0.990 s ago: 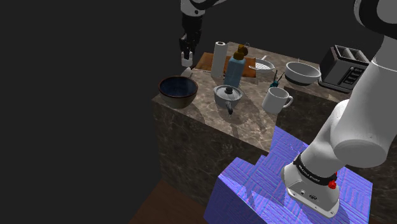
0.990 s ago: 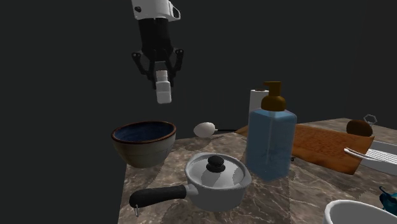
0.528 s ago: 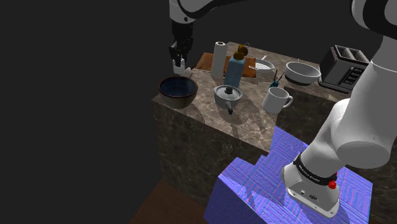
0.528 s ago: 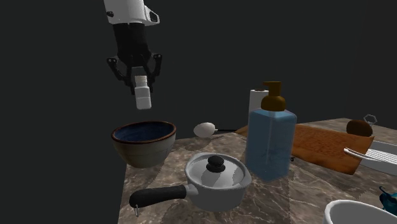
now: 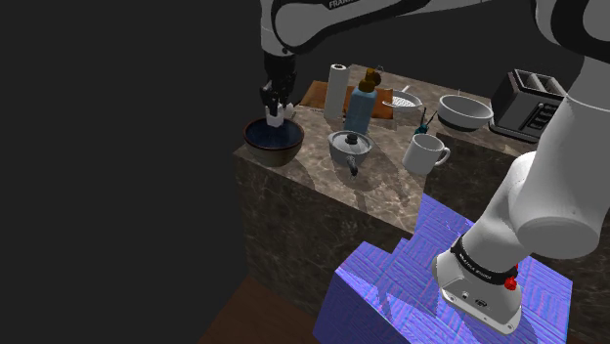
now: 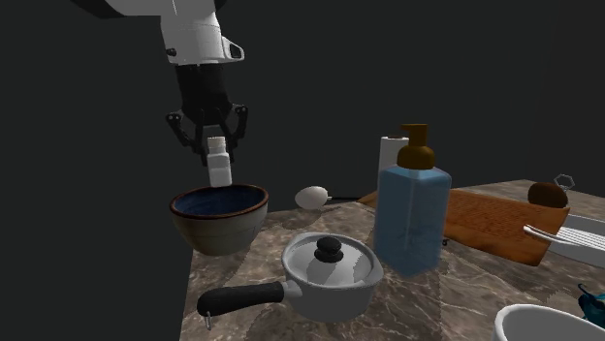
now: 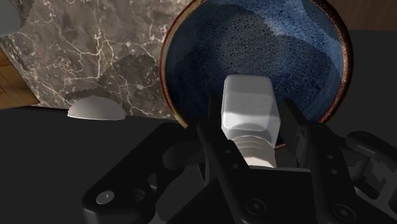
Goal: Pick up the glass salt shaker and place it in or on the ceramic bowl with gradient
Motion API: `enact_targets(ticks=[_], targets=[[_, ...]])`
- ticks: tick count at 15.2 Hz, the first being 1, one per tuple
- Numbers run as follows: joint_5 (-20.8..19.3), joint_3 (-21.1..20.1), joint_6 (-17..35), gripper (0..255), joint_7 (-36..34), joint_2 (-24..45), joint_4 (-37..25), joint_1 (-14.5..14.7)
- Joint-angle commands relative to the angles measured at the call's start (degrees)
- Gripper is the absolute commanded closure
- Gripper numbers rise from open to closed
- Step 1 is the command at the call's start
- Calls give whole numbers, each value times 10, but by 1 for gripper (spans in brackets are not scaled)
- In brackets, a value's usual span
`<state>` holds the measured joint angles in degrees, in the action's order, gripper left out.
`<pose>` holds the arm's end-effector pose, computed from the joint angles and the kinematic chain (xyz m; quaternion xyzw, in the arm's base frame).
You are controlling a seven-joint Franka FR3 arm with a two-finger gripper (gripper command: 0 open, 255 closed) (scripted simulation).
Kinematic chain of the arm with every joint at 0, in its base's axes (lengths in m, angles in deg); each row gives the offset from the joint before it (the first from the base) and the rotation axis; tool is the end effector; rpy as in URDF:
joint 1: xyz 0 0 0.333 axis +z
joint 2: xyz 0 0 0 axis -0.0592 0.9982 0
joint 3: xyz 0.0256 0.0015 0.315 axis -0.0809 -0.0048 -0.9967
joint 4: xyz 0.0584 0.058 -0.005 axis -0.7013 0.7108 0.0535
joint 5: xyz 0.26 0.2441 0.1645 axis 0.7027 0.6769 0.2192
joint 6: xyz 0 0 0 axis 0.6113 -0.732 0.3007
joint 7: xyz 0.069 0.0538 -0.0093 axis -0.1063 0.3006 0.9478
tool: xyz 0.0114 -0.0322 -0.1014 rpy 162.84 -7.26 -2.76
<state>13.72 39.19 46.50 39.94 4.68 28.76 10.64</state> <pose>0.5946 0.1636 0.4661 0.9874 0.1420 0.0516 0.0477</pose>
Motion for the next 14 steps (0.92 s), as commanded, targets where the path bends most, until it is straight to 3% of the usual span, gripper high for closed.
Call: enact_targets(ticks=[1,12,13,14], targets=[[-1,0,16,255,-2,4,12,0],[-3,1,37,255,-5,10,27,0],[-3,1,37,0,-5,10,27,0],[-3,1,37,0,-5,10,27,0]])
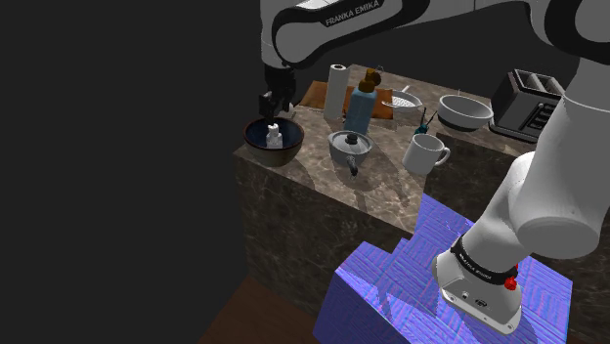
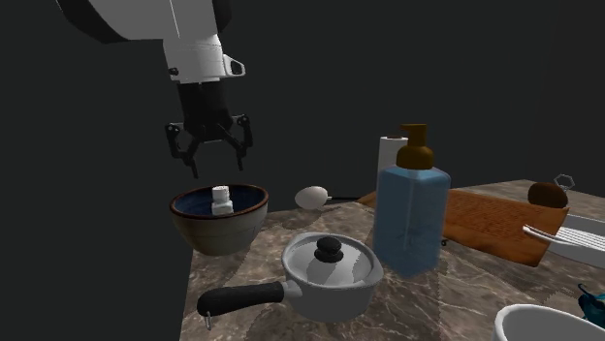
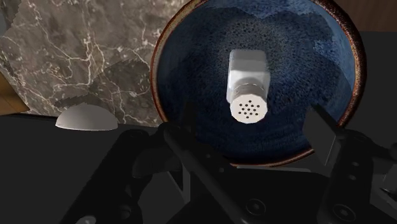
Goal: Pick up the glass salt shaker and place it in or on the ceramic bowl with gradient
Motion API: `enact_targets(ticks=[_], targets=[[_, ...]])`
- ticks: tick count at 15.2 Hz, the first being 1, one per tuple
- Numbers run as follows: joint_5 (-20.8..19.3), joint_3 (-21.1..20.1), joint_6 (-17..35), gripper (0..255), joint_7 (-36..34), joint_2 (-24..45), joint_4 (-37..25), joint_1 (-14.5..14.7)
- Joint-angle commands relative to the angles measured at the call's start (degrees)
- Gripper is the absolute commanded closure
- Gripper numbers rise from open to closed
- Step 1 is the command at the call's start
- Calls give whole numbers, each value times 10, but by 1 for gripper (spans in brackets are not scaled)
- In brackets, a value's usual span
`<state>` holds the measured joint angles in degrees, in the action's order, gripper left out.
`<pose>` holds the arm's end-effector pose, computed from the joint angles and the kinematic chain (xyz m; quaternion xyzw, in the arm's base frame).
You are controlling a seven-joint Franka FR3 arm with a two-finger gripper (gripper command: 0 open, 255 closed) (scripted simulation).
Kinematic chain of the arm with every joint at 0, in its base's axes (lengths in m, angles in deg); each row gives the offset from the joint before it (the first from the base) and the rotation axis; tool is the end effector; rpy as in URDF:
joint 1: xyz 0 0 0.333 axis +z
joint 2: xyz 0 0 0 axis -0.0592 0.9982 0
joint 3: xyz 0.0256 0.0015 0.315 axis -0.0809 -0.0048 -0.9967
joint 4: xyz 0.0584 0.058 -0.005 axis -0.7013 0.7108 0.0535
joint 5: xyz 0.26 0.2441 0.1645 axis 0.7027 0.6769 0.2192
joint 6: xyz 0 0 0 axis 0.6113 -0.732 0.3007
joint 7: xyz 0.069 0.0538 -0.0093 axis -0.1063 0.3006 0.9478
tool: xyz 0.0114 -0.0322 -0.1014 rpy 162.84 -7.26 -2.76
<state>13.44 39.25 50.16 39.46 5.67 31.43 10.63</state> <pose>0.5947 0.1638 0.4392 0.9874 0.1420 0.0518 0.0476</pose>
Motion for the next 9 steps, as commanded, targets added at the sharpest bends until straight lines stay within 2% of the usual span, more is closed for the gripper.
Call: enact_targets(ticks=[1,4,8,9], targets=[[0,0,0,0,0,0,0,0],[0,0,0,0,0,0,0,0],[4,-3,-65,0,3,-24,-42,3],[4,-3,-65,0,3,-24,-42,3]])
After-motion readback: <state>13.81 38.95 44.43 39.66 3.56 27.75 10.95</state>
